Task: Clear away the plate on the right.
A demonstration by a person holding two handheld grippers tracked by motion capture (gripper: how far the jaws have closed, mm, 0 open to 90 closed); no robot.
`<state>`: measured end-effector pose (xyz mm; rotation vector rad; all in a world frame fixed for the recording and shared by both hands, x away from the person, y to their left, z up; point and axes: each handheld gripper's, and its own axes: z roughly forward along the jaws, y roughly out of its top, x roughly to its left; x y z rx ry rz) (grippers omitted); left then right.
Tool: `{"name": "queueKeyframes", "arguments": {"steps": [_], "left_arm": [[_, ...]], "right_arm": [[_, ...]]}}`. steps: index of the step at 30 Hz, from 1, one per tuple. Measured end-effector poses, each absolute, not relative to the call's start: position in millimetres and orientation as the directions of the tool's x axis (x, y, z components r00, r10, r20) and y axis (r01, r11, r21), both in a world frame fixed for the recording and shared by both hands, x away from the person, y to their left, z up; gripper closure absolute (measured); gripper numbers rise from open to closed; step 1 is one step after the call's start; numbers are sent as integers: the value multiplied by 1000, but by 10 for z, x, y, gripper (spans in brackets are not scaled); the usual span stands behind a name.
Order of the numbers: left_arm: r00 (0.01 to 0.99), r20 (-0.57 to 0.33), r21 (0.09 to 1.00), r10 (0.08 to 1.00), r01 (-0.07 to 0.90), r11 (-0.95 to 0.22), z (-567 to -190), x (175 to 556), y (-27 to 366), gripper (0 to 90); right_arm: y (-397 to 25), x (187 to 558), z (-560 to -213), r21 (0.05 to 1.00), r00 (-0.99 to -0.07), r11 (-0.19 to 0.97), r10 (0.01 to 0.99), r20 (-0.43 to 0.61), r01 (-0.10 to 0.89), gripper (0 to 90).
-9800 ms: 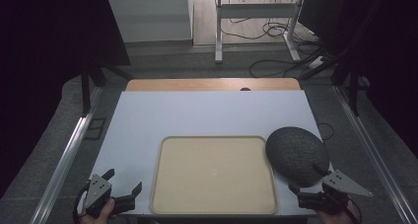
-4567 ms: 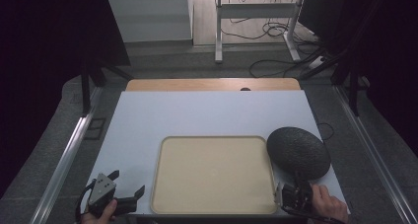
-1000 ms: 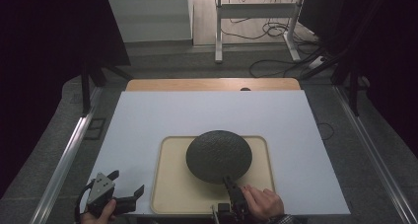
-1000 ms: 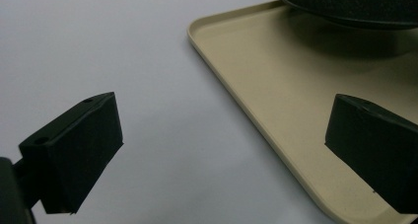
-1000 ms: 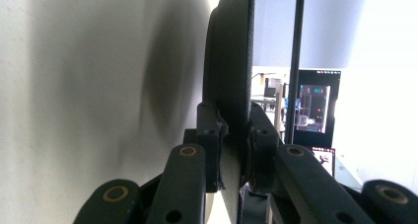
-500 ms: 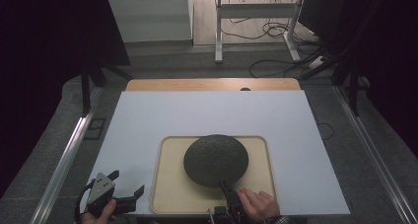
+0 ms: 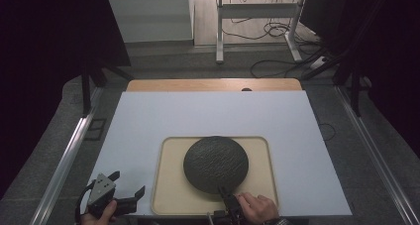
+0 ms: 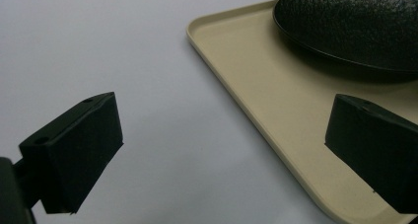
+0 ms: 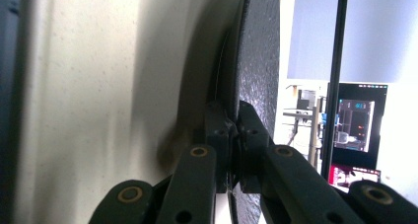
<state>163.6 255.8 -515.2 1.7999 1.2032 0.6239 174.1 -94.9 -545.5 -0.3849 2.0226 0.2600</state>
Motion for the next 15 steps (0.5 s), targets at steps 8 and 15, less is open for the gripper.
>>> {"name": "queueKeyframes", "arguments": {"steps": [8,15], "left_arm": [[411,-51,860,910,481,-169,-5152,1635,2555,6],[411,-52,860,910,481,-168,-5152,1632,2556,6]], "right_arm": [[-952,1710,-5467,22,-436,920,-165,-885,-391,861],[-950,1715,-5511,10,-474,925,-186,-861,-381,832]]}}
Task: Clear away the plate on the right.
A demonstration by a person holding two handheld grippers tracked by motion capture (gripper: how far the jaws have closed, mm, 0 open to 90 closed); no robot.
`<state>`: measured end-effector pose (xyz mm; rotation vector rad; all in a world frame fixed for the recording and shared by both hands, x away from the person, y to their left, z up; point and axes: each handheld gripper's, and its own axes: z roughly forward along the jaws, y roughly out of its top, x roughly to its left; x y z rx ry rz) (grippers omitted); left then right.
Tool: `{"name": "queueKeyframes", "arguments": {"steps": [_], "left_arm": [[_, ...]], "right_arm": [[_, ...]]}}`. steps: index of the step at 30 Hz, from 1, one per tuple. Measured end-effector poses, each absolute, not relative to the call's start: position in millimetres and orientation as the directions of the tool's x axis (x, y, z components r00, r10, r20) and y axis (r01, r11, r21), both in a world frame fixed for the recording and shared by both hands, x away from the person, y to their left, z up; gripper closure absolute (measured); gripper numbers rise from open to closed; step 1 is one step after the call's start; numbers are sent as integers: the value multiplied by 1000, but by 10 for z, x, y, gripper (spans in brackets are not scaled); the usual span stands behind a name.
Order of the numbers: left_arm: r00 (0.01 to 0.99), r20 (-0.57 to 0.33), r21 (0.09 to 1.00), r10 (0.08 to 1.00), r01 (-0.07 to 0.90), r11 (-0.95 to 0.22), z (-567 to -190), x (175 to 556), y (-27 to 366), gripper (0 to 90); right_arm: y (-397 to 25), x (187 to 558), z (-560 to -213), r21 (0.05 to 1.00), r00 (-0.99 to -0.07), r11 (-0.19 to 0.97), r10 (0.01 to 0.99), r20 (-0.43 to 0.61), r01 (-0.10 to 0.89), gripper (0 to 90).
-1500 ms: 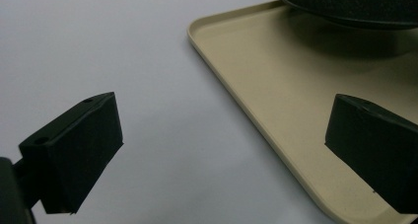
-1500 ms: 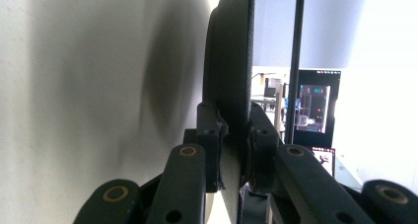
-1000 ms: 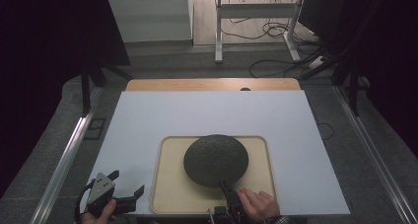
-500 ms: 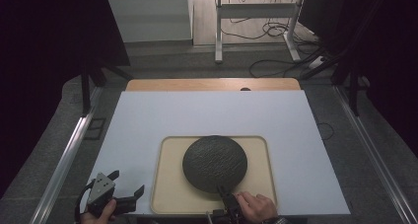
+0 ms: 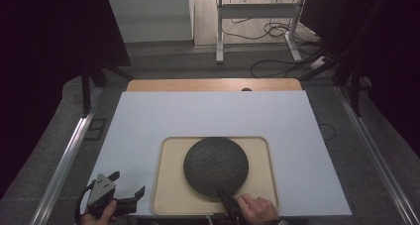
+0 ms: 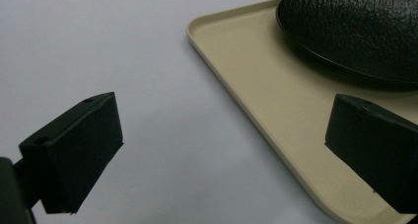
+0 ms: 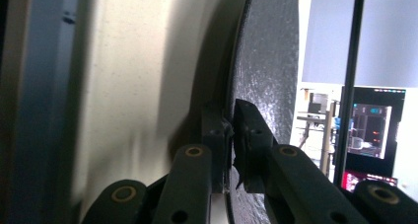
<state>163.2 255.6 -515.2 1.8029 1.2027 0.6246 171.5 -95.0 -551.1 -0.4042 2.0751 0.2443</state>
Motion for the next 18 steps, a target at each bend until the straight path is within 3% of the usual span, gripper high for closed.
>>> {"name": "queueKeyframes", "arguments": {"steps": [14,18], "left_arm": [[413,-50,859,909,483,-172,-5153,1633,2555,6],[412,-52,858,910,484,-170,-5154,1632,2557,7]], "right_arm": [[-952,1791,-5465,75,-566,938,-139,-812,-338,776],[-960,1808,-5446,68,-556,937,-144,-818,-342,745]]}}
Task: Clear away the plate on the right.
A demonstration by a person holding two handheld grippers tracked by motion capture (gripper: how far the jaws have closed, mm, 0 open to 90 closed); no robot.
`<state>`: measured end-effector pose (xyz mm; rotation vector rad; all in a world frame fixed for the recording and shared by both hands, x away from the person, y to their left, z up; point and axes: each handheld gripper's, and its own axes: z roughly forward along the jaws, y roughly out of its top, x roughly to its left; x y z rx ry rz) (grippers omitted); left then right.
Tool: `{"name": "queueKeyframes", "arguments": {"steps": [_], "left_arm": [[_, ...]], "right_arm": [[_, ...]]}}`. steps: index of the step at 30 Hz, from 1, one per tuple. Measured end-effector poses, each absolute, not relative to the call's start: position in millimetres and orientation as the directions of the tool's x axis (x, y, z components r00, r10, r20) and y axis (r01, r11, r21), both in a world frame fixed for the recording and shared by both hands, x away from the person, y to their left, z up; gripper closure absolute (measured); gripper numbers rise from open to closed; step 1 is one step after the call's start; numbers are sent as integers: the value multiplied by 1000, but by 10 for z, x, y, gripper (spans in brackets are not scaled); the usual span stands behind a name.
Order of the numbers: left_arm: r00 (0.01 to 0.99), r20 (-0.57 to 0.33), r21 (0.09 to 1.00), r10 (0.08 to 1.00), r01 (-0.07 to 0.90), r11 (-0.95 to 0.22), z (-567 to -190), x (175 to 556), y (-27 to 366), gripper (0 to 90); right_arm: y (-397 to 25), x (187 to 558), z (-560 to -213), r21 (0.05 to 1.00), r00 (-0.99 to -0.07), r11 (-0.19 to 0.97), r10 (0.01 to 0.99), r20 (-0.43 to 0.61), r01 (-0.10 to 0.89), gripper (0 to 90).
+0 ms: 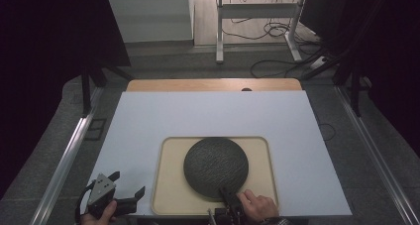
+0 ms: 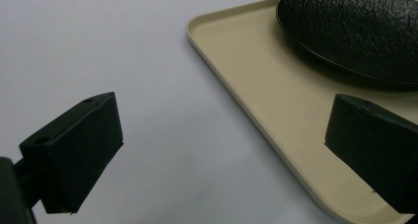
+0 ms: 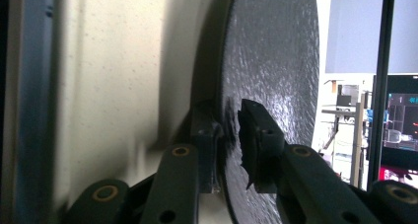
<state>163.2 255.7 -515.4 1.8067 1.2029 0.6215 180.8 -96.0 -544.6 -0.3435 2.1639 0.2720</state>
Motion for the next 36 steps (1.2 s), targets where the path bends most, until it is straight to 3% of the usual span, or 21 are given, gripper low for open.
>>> {"name": "queueKeyframes", "arguments": {"steps": [36], "left_arm": [[415,-52,858,908,485,-172,-5155,1633,2557,7]], "right_arm": [[-1056,1710,-5229,129,-607,938,-100,-788,-323,646]]}}
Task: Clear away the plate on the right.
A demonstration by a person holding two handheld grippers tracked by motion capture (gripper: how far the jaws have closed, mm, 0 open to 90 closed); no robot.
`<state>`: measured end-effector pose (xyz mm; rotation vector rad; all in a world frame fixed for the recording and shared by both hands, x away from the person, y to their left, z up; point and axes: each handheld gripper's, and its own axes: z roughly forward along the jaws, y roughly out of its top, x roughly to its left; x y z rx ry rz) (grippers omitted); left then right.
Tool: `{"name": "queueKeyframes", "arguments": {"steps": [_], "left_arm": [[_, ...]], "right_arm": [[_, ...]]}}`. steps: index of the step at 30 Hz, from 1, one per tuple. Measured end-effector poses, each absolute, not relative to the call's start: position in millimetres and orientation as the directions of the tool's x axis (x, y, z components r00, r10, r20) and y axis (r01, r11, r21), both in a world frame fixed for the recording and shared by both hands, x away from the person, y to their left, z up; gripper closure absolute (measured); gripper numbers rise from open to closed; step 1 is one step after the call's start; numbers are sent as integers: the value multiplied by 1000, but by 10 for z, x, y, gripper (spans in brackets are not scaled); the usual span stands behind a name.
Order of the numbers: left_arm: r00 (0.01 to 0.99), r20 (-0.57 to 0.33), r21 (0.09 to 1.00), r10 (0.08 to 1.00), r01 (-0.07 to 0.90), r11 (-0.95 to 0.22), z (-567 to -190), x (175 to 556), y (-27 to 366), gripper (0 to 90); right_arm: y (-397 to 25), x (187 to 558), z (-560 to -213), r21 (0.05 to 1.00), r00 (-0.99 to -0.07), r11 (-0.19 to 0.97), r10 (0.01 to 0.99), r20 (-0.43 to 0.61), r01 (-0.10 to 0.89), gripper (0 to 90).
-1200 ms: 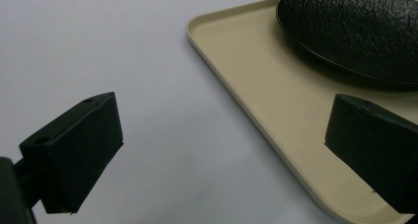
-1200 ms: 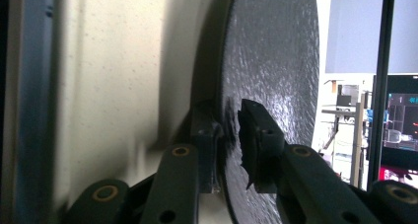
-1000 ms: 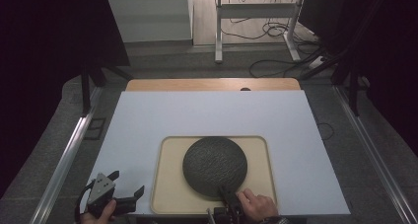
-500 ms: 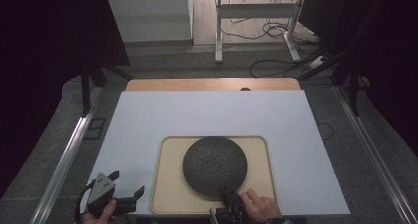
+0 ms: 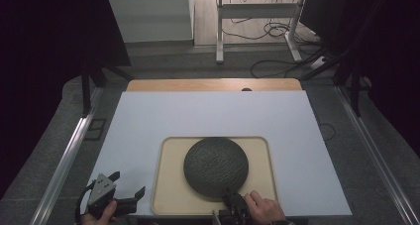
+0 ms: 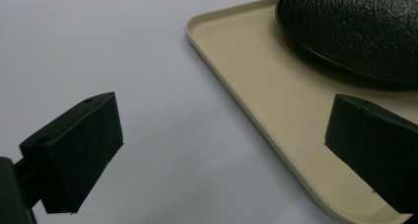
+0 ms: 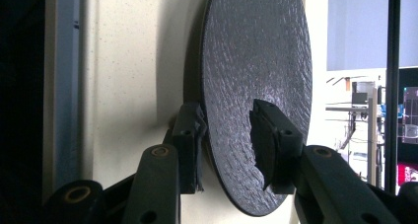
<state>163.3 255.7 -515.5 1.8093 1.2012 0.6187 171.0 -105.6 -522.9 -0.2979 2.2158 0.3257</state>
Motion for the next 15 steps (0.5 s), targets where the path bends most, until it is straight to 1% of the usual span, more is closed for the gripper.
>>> {"name": "queueKeyframes", "arguments": {"steps": [9,15], "left_arm": [[415,-53,857,908,485,-172,-5155,1632,2558,7],[416,-52,857,908,486,-174,-5155,1633,2555,7]], "right_arm": [[-1093,1702,-5175,154,-626,934,-89,-775,-323,634],[-1136,1716,-5099,191,-624,932,-46,-780,-308,627]]}}
